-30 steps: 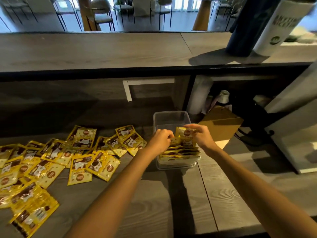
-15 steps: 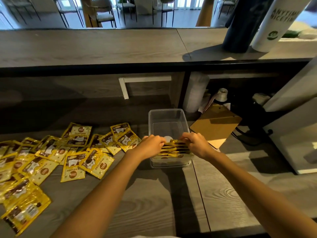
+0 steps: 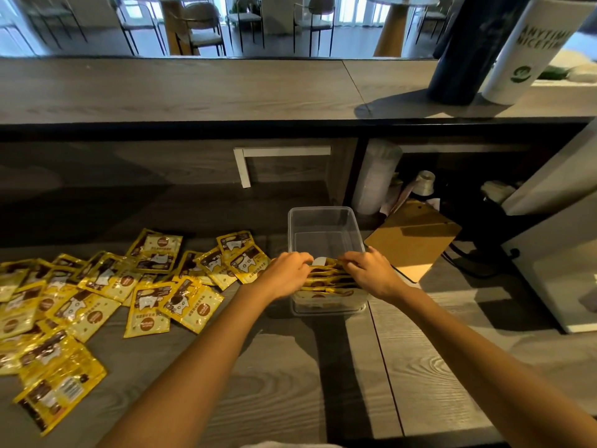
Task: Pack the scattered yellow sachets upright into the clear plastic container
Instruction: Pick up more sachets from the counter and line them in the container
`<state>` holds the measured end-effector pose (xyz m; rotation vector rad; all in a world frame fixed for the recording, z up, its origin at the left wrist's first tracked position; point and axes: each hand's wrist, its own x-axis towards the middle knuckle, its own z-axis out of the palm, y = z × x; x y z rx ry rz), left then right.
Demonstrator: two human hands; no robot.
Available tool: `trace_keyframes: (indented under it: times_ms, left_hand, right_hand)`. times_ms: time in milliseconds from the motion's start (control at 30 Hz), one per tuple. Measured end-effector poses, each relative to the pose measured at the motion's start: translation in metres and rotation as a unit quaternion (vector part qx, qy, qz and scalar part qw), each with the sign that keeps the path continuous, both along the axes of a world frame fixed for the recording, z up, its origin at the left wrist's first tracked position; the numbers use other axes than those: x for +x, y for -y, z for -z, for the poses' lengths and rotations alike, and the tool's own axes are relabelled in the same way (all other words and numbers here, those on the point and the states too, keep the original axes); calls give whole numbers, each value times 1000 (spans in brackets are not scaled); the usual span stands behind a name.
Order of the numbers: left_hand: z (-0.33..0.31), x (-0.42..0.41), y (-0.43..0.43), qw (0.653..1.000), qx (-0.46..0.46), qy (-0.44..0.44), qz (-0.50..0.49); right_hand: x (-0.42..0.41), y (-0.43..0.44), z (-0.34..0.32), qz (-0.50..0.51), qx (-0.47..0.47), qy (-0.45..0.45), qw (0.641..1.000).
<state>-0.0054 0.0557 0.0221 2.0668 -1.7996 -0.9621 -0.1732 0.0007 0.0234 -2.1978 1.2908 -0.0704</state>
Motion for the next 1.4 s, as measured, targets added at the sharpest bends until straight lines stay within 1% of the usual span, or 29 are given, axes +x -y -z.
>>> trace_keyframes:
  times_ms: [200, 400, 500, 767, 833, 900, 967, 1033, 1100, 1167, 1200, 1300, 1333, 1400]
  left_hand:
    - [2, 0, -3, 1000, 8, 8, 27]
    - [1, -1, -8, 999, 2, 19, 47]
    - [2, 0, -8, 999, 2, 13, 49]
    - [-1, 5, -3, 1000, -15, 9, 17]
    - [-3, 9, -3, 1000, -23, 11, -3]
    - [-7, 15, -5, 997, -50, 20, -51]
    - [-10, 27, -10, 987, -85, 39, -128]
    - [-7, 44, -22, 969, -104, 65, -213]
    - [5, 64, -39, 953, -74, 94, -277]
    - [24, 81, -59, 945, -12, 119, -303]
    - [35, 89, -69, 944, 18, 129, -304]
    - [64, 102, -95, 946, 83, 146, -277]
    - [71, 104, -102, 950, 99, 146, -259]
    - [80, 103, -114, 955, 122, 149, -224]
  right_hand:
    - [3, -6, -3, -18, -1, -8, 1000]
    - [2, -17, -6, -22, -16, -52, 998]
    - [3, -18, -4, -16, -15, -56, 998]
    - [9, -15, -10, 11, -34, -52, 998]
    - [15, -11, -11, 7, -68, -50, 996]
    - [28, -10, -11, -4, -111, -39, 993]
    - [49, -16, -11, -29, -157, -11, 987]
    - [76, -28, -10, -72, -178, 23, 981]
    - [103, -42, -2, -123, -161, 32, 979]
    - [126, -54, 12, -165, -116, 11, 979]
    - [135, -58, 22, -186, -90, -13, 978]
    - [153, -66, 52, -245, -40, -113, 962]
    - [156, -67, 59, -247, -28, -134, 959]
    - [158, -66, 68, -219, 7, -158, 963]
